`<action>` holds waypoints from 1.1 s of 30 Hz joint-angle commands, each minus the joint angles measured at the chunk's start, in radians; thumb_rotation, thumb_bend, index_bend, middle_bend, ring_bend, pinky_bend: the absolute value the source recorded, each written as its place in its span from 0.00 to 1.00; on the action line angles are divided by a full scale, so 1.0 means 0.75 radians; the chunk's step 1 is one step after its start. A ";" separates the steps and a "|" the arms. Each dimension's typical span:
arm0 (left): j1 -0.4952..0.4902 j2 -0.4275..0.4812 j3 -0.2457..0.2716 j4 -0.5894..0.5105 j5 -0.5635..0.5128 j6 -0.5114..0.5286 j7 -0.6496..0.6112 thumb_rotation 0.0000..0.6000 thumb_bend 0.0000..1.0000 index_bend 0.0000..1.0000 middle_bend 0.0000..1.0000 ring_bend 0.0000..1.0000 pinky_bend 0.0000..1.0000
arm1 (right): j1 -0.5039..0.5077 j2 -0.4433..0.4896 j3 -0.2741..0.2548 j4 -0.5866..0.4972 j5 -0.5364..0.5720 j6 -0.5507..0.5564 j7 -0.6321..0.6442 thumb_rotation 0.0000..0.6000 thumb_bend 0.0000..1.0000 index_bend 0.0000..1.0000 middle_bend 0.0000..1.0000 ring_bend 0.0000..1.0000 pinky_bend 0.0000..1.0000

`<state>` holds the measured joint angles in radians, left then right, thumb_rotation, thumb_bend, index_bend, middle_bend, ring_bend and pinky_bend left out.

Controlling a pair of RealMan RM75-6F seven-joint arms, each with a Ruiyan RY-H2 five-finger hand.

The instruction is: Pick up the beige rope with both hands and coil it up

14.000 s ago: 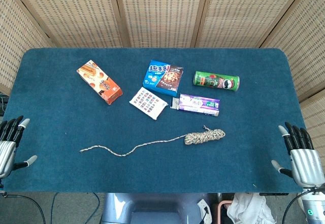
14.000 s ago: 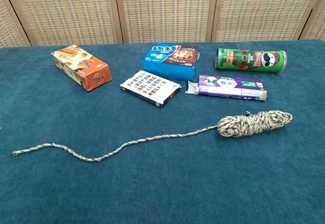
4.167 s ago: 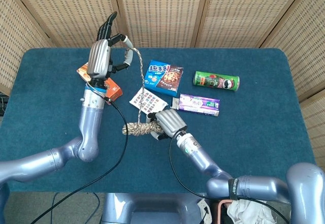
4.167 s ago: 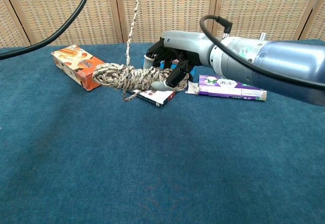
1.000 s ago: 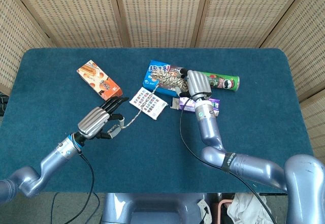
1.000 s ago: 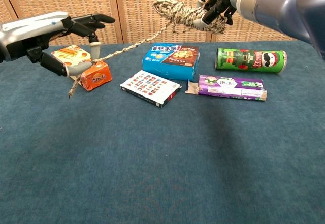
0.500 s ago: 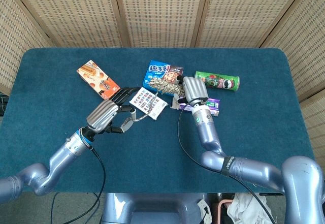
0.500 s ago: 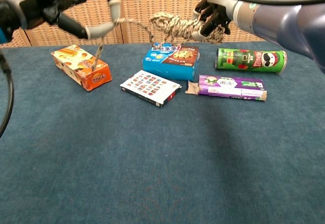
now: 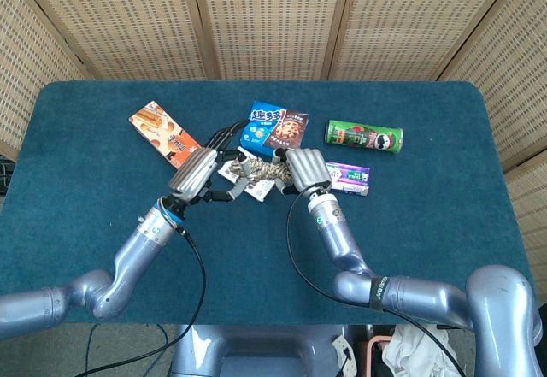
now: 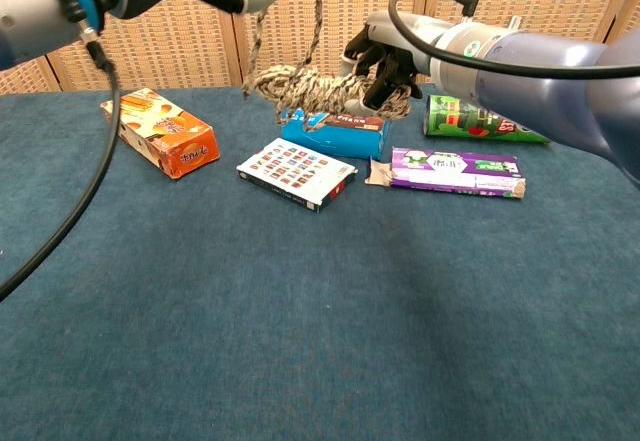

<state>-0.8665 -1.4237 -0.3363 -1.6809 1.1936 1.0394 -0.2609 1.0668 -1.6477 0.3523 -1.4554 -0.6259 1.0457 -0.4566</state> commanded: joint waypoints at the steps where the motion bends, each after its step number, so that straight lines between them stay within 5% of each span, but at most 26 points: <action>1: -0.037 -0.045 -0.068 -0.017 -0.106 -0.022 0.046 1.00 0.50 0.75 0.00 0.00 0.00 | -0.006 -0.001 -0.004 -0.015 -0.013 -0.006 0.004 1.00 0.75 0.69 0.69 0.48 0.79; 19: -0.126 -0.136 -0.259 0.091 -0.500 -0.009 0.176 1.00 0.50 0.75 0.00 0.00 0.00 | -0.059 0.058 -0.069 -0.138 -0.260 -0.135 0.141 1.00 0.75 0.69 0.70 0.48 0.79; 33: -0.072 -0.105 -0.235 0.255 -0.500 -0.129 0.067 1.00 0.50 0.75 0.00 0.00 0.00 | -0.094 0.131 0.006 -0.213 -0.358 -0.232 0.403 1.00 0.75 0.69 0.70 0.48 0.79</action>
<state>-0.9269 -1.5046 -0.5165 -1.5007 0.8139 0.9527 -0.1997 0.9992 -1.5571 0.3478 -1.6067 -0.8986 0.8779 -0.1654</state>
